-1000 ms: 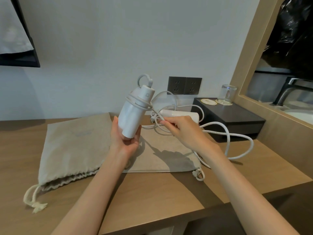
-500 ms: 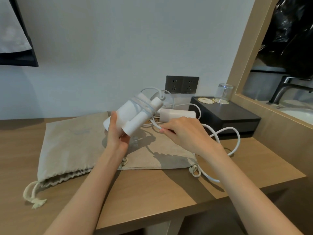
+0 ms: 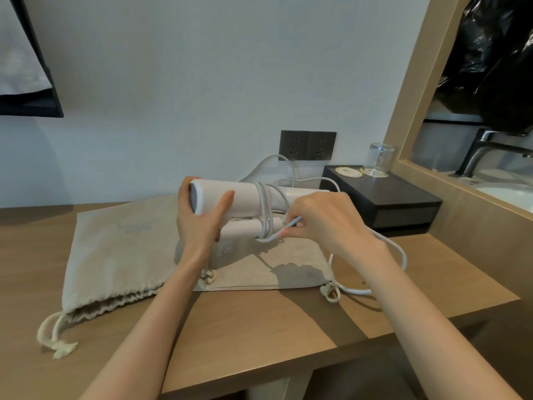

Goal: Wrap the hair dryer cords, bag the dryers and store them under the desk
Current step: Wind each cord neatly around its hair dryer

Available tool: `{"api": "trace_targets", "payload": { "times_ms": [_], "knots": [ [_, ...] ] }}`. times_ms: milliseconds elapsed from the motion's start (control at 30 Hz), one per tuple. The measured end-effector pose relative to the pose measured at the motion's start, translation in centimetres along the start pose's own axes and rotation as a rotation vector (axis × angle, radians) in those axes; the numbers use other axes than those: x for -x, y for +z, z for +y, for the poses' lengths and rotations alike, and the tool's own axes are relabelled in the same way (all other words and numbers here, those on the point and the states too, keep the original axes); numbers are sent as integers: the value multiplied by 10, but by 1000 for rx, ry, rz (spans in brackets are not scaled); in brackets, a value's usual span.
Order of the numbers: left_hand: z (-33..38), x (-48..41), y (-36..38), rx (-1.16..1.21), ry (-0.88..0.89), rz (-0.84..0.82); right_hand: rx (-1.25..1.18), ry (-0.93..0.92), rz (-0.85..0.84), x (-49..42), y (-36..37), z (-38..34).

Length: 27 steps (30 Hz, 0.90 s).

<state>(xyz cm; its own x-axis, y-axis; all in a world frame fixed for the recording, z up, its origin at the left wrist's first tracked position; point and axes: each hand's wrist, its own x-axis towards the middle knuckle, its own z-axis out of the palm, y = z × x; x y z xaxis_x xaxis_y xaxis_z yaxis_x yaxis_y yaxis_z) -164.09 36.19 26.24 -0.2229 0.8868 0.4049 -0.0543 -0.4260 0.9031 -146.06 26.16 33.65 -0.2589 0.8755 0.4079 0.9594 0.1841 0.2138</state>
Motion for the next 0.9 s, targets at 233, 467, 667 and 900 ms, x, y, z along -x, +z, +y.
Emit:
{"api": "trace_targets", "payload": {
  "times_ms": [233,467,667,900],
  "knots": [
    [-1,-1,-2,-164,111,-154,-136,119,248,-6,-33,21],
    [13,3,-5,-90,118,-327,-382,204,373,-15,-17,23],
    [23,6,-2,18,29,-541,-630,278,388,-20,-11,38],
    [25,7,-5,359,-215,-678,-1069,369,286,-19,-4,48]
  ]
}}
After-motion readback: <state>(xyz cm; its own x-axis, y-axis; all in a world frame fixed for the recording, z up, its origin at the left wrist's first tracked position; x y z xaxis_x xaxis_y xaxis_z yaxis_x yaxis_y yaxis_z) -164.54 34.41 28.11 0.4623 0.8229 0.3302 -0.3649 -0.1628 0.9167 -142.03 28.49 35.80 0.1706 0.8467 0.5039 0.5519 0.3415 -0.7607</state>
